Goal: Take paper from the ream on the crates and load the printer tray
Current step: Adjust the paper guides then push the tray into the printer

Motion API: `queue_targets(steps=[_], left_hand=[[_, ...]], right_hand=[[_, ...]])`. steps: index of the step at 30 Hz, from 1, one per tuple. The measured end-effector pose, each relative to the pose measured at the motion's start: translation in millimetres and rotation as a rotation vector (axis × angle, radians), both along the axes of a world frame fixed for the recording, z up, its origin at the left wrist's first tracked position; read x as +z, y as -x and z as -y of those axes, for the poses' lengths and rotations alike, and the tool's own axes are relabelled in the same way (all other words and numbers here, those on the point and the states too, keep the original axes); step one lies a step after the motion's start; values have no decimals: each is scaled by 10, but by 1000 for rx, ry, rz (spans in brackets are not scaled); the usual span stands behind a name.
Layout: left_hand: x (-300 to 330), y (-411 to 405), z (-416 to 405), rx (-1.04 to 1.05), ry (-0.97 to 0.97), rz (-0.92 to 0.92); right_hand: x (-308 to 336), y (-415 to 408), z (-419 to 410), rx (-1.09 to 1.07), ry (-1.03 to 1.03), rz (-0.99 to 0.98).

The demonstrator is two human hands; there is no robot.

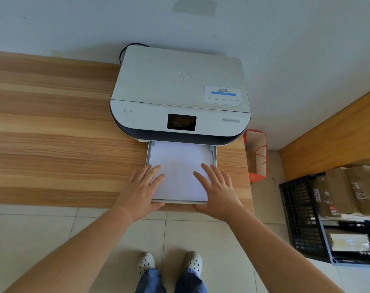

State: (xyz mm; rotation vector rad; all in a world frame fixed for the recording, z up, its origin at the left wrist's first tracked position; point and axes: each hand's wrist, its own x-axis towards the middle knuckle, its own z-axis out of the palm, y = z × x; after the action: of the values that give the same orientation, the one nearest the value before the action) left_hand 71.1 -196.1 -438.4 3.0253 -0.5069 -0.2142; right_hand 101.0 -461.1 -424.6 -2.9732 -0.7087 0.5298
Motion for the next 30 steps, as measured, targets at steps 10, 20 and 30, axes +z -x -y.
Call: queue_targets(steps=[10, 20, 30], left_hand=[[57, -331, 36, 67, -25, 66], [107, -731, 37, 91, -65, 112], [124, -1106, 20, 68, -111, 145]], right_hand=[[58, -324, -65, -60, 37, 87], [114, -727, -131, -67, 101, 178], [93, -1031, -176, -83, 113, 228]])
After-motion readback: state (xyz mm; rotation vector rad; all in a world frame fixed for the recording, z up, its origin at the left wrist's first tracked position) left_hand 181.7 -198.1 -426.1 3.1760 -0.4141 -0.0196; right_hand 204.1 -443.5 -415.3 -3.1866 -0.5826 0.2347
